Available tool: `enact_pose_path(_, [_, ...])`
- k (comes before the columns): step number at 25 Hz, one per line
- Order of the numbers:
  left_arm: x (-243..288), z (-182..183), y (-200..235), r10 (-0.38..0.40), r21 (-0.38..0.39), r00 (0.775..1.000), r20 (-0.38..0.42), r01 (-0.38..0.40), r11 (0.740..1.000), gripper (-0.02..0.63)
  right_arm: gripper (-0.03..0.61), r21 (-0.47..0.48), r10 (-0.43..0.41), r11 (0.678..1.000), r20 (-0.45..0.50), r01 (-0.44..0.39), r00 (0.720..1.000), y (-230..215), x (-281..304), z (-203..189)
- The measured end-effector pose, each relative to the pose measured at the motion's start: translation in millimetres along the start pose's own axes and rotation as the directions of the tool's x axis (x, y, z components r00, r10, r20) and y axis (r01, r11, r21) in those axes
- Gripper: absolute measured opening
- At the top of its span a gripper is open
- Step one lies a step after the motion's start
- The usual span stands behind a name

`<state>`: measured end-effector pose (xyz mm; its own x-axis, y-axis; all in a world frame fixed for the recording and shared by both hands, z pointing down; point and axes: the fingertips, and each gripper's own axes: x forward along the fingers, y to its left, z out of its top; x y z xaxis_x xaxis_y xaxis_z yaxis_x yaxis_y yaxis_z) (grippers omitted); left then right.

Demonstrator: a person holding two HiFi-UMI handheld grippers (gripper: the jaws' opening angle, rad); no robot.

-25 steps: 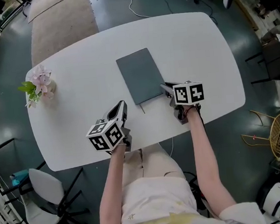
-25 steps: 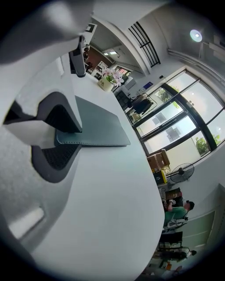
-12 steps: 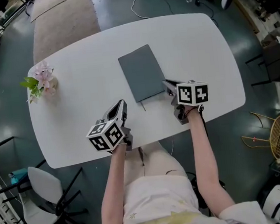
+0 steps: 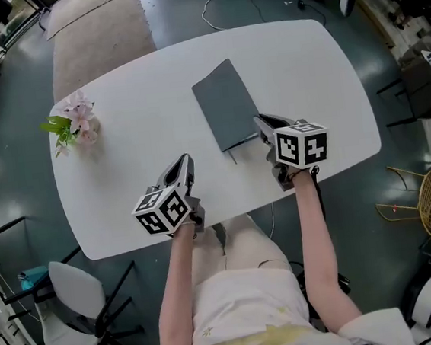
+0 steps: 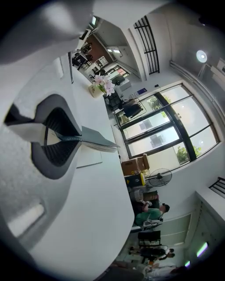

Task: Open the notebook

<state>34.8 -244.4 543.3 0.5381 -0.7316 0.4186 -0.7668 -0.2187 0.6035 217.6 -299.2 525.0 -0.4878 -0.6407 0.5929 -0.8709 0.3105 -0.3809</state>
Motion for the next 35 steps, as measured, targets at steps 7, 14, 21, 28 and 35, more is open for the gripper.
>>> enact_pose_path(7, [-29,15,20,-0.023,0.007,1.000,0.015,0.023,1.000,-0.002,0.040,-0.046,-0.086,0.995,0.041,0.088,0.995,30,-2,1])
enact_pose_path(14, [-53,22,39,-0.028,0.004,0.999,0.025,0.028,1.000,-0.002,0.040,-0.207,-0.163,0.964,0.044,0.169,0.986,66,-1,10])
enact_pose_path(21, [-69,28,53,-0.038,0.004,0.999,0.037,0.038,0.999,-0.002,0.040,-0.272,-0.214,0.937,0.053,0.221,0.975,93,6,11])
enact_pose_path(28, [-83,33,62,-0.041,0.003,0.998,0.046,0.041,0.999,-0.002,0.040,-0.316,-0.233,0.918,0.064,0.241,0.971,116,11,12])
enact_pose_path(35, [-95,40,75,-0.035,0.001,0.998,0.061,0.035,0.999,-0.002,0.038,-0.361,-0.225,0.903,0.067,0.234,0.972,146,23,9])
